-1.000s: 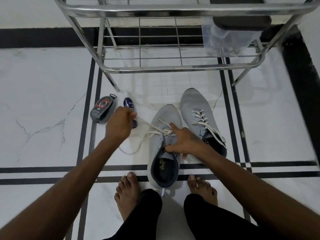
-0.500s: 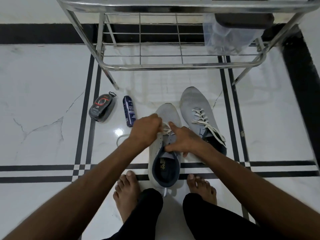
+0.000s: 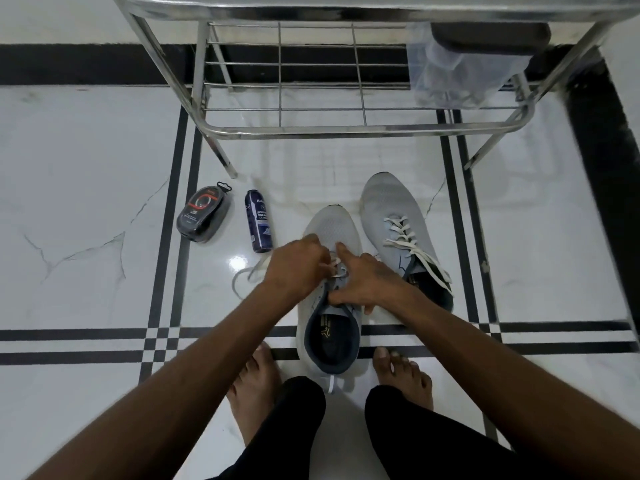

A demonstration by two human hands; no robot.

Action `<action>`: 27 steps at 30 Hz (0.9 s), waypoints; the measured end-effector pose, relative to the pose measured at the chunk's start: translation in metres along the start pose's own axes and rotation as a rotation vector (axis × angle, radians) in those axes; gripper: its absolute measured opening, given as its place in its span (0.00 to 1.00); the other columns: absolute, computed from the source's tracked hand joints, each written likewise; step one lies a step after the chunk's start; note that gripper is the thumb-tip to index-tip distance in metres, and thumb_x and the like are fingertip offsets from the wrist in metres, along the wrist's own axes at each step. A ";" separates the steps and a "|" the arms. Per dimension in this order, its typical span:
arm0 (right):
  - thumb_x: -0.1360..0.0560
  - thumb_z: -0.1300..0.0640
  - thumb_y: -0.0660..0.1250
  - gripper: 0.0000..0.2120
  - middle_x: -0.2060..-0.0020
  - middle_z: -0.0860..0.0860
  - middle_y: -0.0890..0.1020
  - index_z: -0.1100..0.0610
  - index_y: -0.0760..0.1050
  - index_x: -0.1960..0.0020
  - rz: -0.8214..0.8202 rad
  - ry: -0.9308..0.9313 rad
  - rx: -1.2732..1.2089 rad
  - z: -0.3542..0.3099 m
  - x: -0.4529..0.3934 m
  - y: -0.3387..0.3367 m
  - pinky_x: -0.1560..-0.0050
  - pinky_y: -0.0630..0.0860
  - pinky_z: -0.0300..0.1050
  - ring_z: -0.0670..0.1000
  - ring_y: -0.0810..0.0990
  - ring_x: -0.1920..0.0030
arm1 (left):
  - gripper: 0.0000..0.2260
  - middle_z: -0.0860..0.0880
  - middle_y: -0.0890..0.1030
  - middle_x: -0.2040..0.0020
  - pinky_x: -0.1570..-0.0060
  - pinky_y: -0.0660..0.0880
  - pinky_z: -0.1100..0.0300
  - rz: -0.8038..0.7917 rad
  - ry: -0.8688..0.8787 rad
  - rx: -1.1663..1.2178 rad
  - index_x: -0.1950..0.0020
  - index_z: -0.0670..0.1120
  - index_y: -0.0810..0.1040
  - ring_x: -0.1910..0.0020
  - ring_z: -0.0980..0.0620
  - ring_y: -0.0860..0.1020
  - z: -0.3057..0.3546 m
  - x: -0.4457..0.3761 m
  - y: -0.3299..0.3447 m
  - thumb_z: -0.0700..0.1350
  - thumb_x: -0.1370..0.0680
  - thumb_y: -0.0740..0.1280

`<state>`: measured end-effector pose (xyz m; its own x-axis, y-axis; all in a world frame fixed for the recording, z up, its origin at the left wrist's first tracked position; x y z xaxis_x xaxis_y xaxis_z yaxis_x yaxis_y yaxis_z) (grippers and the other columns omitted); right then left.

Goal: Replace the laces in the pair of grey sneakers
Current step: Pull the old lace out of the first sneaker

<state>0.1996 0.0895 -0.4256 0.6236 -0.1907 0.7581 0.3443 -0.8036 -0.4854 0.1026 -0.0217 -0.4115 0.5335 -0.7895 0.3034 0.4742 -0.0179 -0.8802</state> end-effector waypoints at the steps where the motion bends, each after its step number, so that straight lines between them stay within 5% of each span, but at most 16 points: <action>1: 0.35 0.47 0.76 0.55 0.33 0.58 0.68 0.42 0.43 0.19 0.000 -0.003 -0.003 0.000 0.000 0.000 0.71 0.82 0.44 0.57 0.81 0.53 | 0.11 0.48 0.78 0.46 0.58 0.70 0.57 -0.038 -0.010 -0.049 0.45 0.49 0.83 0.49 0.46 0.79 0.001 -0.005 0.004 0.53 0.21 0.67; 5: 0.34 0.45 0.76 0.55 0.35 0.57 0.69 0.41 0.42 0.20 -0.009 -0.010 0.010 0.002 0.003 0.003 0.69 0.82 0.45 0.57 0.81 0.52 | 0.05 0.50 0.81 0.49 0.57 0.70 0.57 -0.074 -0.044 -0.049 0.50 0.50 0.82 0.49 0.48 0.80 -0.009 -0.009 0.000 0.50 0.22 0.69; 9: 0.33 0.43 0.75 0.55 0.33 0.57 0.70 0.42 0.41 0.19 -0.011 -0.012 0.027 0.004 0.005 0.002 0.58 0.84 0.50 0.58 0.80 0.48 | 0.04 0.53 0.82 0.52 0.54 0.73 0.56 -0.003 -0.267 0.208 0.57 0.52 0.79 0.51 0.49 0.79 -0.053 0.002 -0.034 0.48 0.23 0.70; 13: 0.34 0.43 0.75 0.55 0.32 0.57 0.67 0.41 0.41 0.19 -0.017 -0.017 0.027 0.002 0.003 0.004 0.67 0.82 0.43 0.56 0.81 0.51 | 0.06 0.49 0.83 0.49 0.53 0.75 0.54 -0.024 -0.384 0.081 0.51 0.47 0.83 0.49 0.47 0.80 -0.091 0.025 -0.046 0.48 0.22 0.70; 17: 0.33 0.43 0.75 0.56 0.30 0.59 0.65 0.42 0.40 0.19 -0.018 -0.019 0.084 0.001 -0.002 0.009 0.62 0.77 0.42 0.58 0.79 0.45 | 0.10 0.46 0.79 0.44 0.50 0.75 0.52 0.095 -0.178 -0.010 0.43 0.47 0.82 0.45 0.45 0.78 -0.054 0.025 -0.030 0.49 0.21 0.67; 21: 0.34 0.44 0.75 0.56 0.34 0.59 0.68 0.42 0.40 0.20 0.001 -0.020 0.087 0.002 -0.005 0.009 0.72 0.74 0.39 0.58 0.79 0.47 | 0.11 0.49 0.78 0.45 0.53 0.75 0.53 -0.001 0.006 -0.041 0.41 0.50 0.80 0.46 0.47 0.79 -0.010 0.003 -0.006 0.52 0.21 0.67; 27: 0.34 0.43 0.75 0.56 0.33 0.58 0.67 0.42 0.41 0.20 0.003 -0.039 0.081 0.004 -0.003 0.013 0.56 0.78 0.46 0.59 0.77 0.42 | 0.08 0.47 0.80 0.48 0.58 0.69 0.55 -0.001 0.028 -0.227 0.46 0.47 0.76 0.49 0.45 0.79 -0.019 0.004 -0.009 0.39 0.24 0.67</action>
<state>0.2050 0.0823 -0.4361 0.6512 -0.1692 0.7398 0.3970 -0.7548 -0.5221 0.0873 -0.0359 -0.4096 0.5118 -0.8061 0.2970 0.3032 -0.1540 -0.9404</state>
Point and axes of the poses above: each hand's wrist, its own x-axis away from the middle knuckle, its own y-axis out of the palm, z = x × y, the point moved 2 cm from there along -x, towards the middle knuckle
